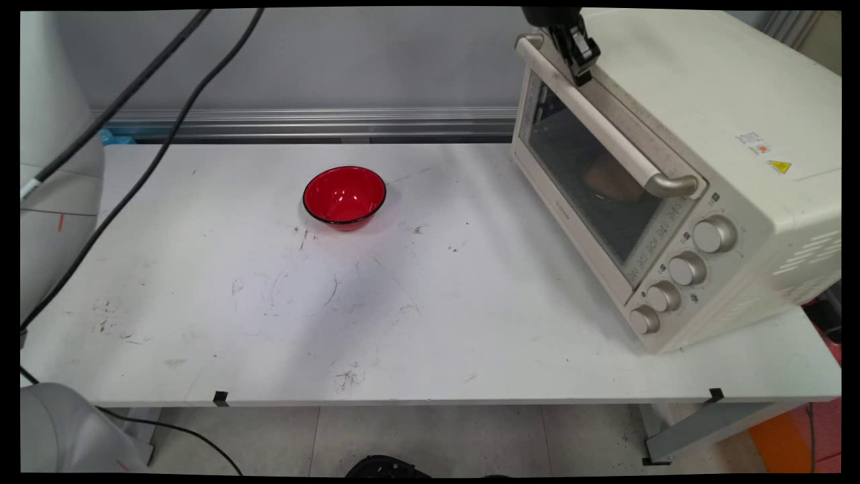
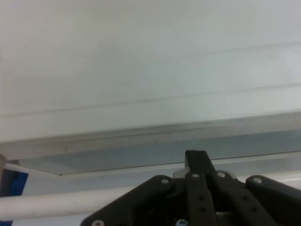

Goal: Open the oven

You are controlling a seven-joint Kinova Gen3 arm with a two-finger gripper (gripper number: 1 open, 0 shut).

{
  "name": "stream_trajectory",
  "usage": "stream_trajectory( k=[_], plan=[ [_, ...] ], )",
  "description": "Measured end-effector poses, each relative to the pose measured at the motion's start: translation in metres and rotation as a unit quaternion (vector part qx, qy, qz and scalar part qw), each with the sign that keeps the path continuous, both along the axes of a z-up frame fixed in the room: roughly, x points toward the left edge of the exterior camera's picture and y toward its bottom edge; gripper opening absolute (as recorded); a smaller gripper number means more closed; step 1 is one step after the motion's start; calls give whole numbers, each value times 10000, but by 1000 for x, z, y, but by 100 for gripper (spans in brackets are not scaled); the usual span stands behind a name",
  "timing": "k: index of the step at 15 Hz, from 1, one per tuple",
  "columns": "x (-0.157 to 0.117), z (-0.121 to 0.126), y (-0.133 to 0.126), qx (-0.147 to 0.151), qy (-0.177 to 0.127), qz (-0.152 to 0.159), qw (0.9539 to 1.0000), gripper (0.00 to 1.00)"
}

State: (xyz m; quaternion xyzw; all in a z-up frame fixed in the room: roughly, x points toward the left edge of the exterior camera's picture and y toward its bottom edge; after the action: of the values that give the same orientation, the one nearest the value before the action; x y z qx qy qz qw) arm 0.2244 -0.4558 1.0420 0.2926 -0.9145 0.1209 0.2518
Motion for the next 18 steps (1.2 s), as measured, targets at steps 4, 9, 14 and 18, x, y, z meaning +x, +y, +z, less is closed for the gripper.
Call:
stream_trajectory(
  k=[4, 9, 14, 18],
  plan=[
    [-4, -13, -5, 69, -54, 53, 9999, 0],
    [-4, -24, -8, 146, -114, 119, 9998, 0],
    [0, -34, -4, 262, -162, 199, 9993, 0],
    [4, -42, 0, 352, -218, 241, 9989, 0]
  ],
)
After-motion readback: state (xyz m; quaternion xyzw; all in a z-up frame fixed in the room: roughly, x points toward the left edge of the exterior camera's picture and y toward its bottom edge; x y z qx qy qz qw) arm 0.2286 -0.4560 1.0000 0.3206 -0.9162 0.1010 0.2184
